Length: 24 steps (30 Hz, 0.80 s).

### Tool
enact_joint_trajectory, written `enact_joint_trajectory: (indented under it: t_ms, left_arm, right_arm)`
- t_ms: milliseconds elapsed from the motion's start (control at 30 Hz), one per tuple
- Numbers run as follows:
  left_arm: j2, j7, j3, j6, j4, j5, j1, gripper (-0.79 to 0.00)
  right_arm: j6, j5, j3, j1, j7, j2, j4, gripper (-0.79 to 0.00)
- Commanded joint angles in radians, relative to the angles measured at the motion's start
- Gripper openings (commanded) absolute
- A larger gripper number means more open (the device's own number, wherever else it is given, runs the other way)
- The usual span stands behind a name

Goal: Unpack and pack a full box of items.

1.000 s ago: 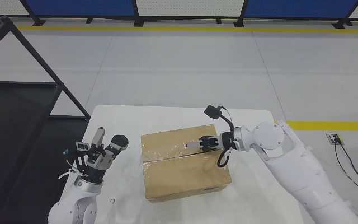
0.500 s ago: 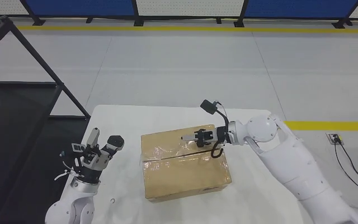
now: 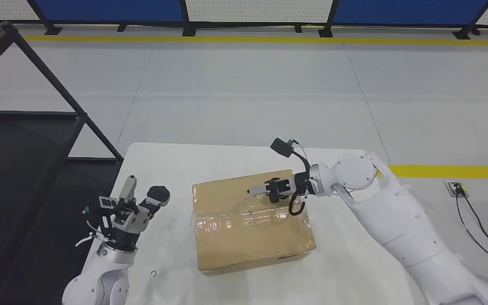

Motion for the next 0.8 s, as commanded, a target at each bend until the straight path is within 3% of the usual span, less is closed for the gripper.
enact_joint_trajectory:
  t_ms: [0, 467, 767]
  left_arm:
    - [0.0, 0.001, -0.001, 0.0, 0.002, -0.001, -0.001, 0.0]
    - [0.002, 0.005, -0.005, 0.006, 0.024, -0.009, -0.019, 0.0]
    - [0.003, 0.004, -0.009, 0.002, 0.039, -0.019, -0.027, 0.0]
  right_arm:
    - [-0.006, 0.011, -0.007, 0.007, 0.001, -0.006, 0.011, 0.0]
    - [-0.089, 0.131, -0.034, 0.039, 0.075, -0.045, 0.059, 0.0]
    - [-0.061, 0.231, -0.033, 0.031, 0.009, -0.071, 0.121, 0.0]
